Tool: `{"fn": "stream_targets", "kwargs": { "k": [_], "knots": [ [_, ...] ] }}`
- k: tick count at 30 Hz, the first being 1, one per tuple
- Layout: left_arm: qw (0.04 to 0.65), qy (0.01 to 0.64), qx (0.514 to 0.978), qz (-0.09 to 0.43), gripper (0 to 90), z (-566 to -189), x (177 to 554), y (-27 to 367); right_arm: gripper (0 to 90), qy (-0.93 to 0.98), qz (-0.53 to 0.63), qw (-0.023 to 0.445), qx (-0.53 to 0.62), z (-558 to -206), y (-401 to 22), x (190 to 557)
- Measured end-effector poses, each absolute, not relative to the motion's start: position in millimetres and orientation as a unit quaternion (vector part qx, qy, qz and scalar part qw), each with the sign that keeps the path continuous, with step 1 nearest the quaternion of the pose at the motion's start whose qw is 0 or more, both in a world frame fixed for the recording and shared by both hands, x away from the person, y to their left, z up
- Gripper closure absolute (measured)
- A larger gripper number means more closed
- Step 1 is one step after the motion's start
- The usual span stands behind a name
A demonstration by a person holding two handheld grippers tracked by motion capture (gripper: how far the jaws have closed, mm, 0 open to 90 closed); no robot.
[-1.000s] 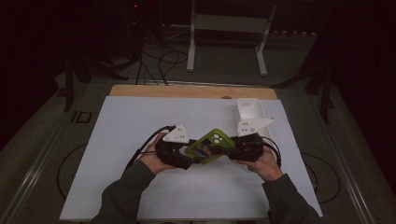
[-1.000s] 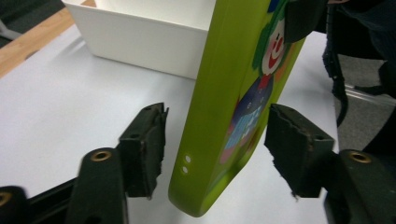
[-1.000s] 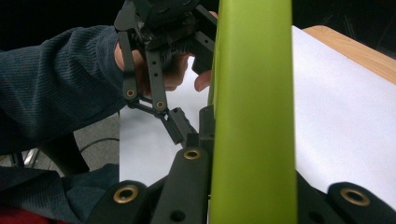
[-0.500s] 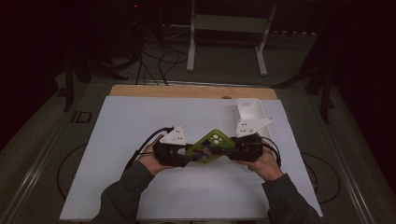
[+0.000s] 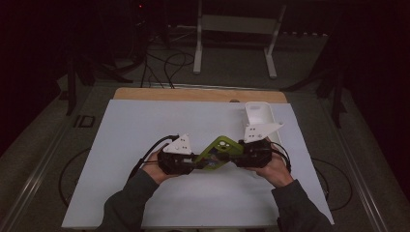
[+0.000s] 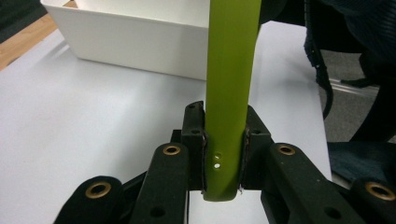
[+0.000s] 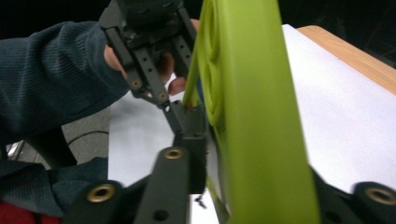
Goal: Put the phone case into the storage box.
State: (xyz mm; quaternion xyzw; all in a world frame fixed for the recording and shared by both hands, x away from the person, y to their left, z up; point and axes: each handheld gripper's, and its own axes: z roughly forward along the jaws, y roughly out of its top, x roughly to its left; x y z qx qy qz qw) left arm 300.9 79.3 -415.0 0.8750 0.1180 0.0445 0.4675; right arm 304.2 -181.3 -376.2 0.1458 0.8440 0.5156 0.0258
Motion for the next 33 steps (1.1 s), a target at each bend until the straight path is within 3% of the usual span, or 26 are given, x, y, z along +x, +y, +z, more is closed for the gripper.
{"fn": "stream_targets", "kwargs": {
  "k": [1,4,6,7,9,11,12,21,33],
  "knots": [
    [0.467,0.118,0.875,0.044,77.7,-415.0,300.9,79.3,75.4,0.844,0.516,0.026,0.146,-376.2,-181.3,304.2],
    [0.466,0.115,0.876,0.05,77.7,-414.7,299.5,78.1,58.9,0.841,0.514,0.038,0.163,-376.2,-181.7,305.2],
    [0.466,0.116,0.876,0.052,77.8,-414.7,299.1,78.0,55.6,0.84,0.514,0.041,0.169,-376.3,-182.0,305.9],
    [0.466,0.118,0.875,0.056,77.8,-414.4,299.0,78.3,45.7,0.837,0.514,0.047,0.181,-376.3,-183.1,306.9],
    [0.466,0.121,0.875,0.058,77.8,-414.4,299.1,78.7,41.0,0.835,0.515,0.052,0.188,-376.2,-183.7,306.9],
    [0.466,0.125,0.874,0.061,77.8,-414.4,299.8,79.4,25.7,0.834,0.505,0.067,0.212,-375.3,-184.3,307.0],
    [0.468,0.13,0.872,0.064,77.8,-414.6,300.1,79.9,23.0,0.833,0.505,0.069,0.216,-375.2,-184.6,307.0],
    [0.472,0.147,0.866,0.076,77.8,-414.7,301.4,81.8,9.9,0.816,0.509,0.083,0.261,-375.1,-187.3,309.3],
    [0.474,0.174,0.858,0.095,77.8,-415.4,302.7,84.7,7.8,0.795,0.514,0.111,0.303,-374.8,-190.5,310.0]
  ]
}}
